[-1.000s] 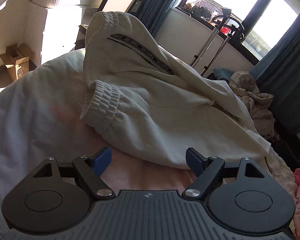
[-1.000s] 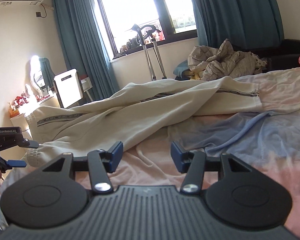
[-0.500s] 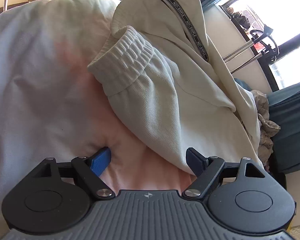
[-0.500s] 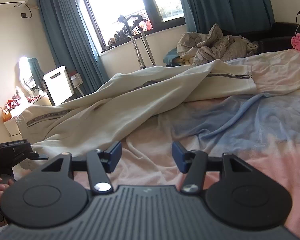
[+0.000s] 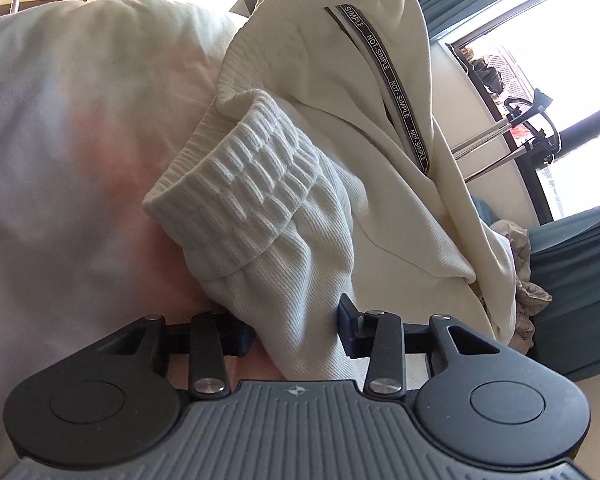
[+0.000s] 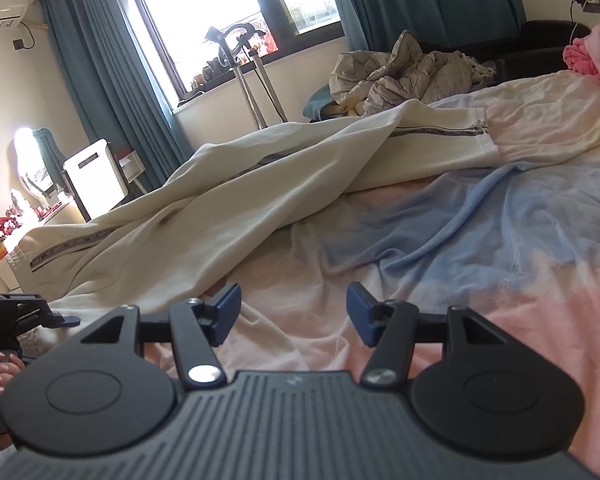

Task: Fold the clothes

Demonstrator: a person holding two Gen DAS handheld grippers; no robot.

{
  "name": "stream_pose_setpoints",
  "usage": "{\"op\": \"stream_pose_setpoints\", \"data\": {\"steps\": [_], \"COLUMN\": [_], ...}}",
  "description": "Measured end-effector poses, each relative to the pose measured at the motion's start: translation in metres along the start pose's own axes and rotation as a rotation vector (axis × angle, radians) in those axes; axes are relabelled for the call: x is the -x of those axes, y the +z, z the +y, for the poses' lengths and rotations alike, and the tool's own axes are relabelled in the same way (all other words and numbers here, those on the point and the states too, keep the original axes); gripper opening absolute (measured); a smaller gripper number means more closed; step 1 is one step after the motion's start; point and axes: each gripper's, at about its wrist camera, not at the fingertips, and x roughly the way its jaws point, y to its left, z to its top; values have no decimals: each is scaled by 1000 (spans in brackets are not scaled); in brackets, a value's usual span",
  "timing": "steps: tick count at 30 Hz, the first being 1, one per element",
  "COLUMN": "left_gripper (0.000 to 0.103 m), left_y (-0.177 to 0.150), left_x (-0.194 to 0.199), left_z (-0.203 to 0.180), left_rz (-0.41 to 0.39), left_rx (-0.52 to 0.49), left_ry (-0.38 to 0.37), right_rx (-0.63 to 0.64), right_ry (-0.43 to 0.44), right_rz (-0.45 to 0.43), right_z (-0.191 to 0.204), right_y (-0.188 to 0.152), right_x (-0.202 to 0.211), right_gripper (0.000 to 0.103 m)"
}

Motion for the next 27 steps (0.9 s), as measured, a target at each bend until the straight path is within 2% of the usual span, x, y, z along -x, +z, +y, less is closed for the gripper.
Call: {"op": "stream_pose_setpoints", "data": {"steps": [2,7,11,16,20,21,25,27], "left_gripper": [20,13,13,13,13,13,13,13], "left_y": [5,15,16,12,15,15,14,13], "left_x": [2,23,31,22,20,19,14,10], "left_z": [4,-7,-12,-3,-7,-8,-9,-9], "left_rz": [-11,-120,-175,-155,-183,-192,-231,-253], "left_rx": [25,-29,-77,4,30,38,51,46], "left_ry": [-37,-128,-145,-140,-135,-135,-134,-133], "right_rx": [-33,-141,-303,-467,-609,-622,-493,-468], "right_ry": [10,50,80,21,-14,-16,-33,-60], "right_rz": [7,37,79,39,-9,-20,-22,-30], "right_z": [-6,-23,-52,-105,-151,-159,-164,-166], "right_y": [2,10,29,58,85,94,147,168], "right_x": [-6,-28,-62,-105,-136,-144,-191,-221], "right_gripper": [60,64,64,64,65,65,65,65]}}
